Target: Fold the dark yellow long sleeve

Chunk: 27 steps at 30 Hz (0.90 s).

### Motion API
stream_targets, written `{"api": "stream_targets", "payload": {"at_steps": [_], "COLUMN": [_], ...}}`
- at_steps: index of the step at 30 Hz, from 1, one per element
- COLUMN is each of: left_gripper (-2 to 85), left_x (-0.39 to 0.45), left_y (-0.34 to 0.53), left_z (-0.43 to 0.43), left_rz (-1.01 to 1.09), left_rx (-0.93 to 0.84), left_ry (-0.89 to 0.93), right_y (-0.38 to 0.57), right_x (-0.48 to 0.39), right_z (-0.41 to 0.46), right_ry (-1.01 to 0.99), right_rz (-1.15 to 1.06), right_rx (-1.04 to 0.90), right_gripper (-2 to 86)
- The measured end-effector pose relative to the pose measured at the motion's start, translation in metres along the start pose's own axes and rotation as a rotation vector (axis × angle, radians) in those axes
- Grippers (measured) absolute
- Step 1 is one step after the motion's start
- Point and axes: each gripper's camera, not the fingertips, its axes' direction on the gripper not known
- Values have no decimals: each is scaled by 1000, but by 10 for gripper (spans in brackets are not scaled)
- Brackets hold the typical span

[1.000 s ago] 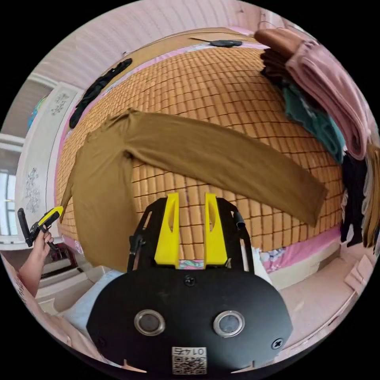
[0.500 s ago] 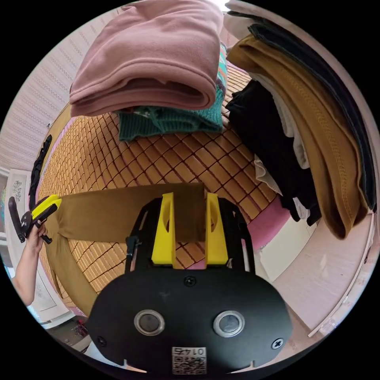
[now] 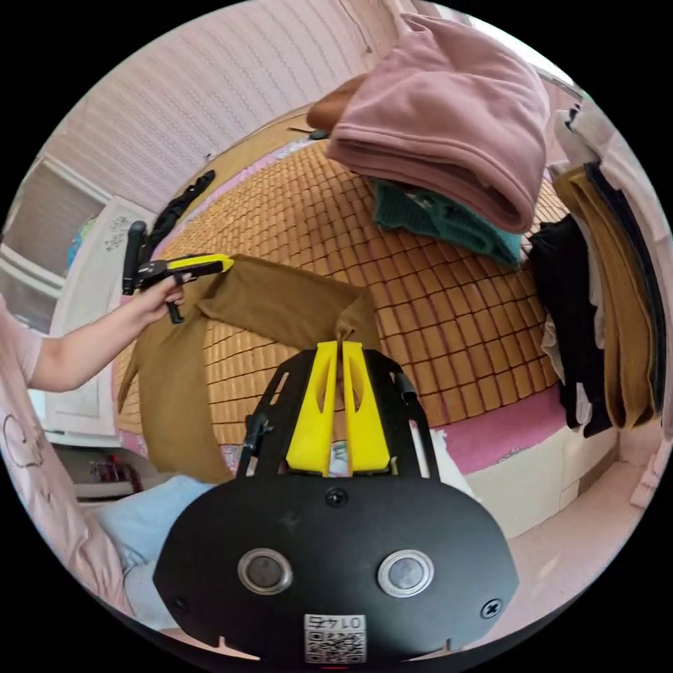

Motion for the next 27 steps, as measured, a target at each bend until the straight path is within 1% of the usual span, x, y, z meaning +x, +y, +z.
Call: {"api": "stream_targets", "payload": {"at_steps": [1, 3, 4, 6, 7, 9, 11, 13, 15, 16, 18, 19, 21, 23, 25, 27], "left_gripper": [-9, -10, -10, -10, -10, -9, -8, -5, 8, 13, 37, 40, 47, 48, 45, 39], "left_x": [-3, -19, -24, -44, -49, -70, -85, -101, -122, -127, -144, -148, -161, -169, -177, -189], "left_y": [4, 28, 36, 72, 83, 128, 164, 201, 250, 261, 298, 304, 320, 322, 315, 291], "left_z": [-8, -43, -52, -85, -93, -116, -125, -124, -119, -119, -120, -121, -124, -127, -128, -124], "left_rz": [-5, -43, -59, -131, -152, -230, -284, -357, -463, -489, -573, -586, -612, -604, -573, -503], "left_rx": [18, 93, 112, 169, 177, 181, 158, 116, 72, 68, 60, 54, 31, 45, 57, 90], "left_ry": [-3, -20, -21, -5, -5, -31, -65, -90, -108, -109, -126, -130, -137, -116, -103, -45], "right_y": [1, 1, 1, 2, 3, 10, 19, 31, 53, 60, 85, 91, 107, 104, 86, 45], "right_x": [-8, -46, -58, -112, -126, -183, -222, -258, -305, -316, -349, -354, -362, -354, -337, -307], "right_z": [0, 9, 13, 33, 38, 61, 82, 107, 146, 156, 195, 202, 217, 217, 212, 204], "right_ry": [-77, -382, -453, -690, -736, -886, -935, -930, -844, -815, -710, -694, -597, -531, -433, -241], "right_rz": [-31, -155, -193, -351, -390, -537, -624, -707, -808, -824, -850, -863, -905, -913, -888, -808], "right_rx": [-6, -53, -73, -173, -200, -302, -373, -449, -536, -559, -664, -688, -759, -747, -686, -526], "right_gripper": [6, 5, 5, 5, 5, 5, 5, 7, 11, 12, 20, 23, 33, 38, 42, 46]}}
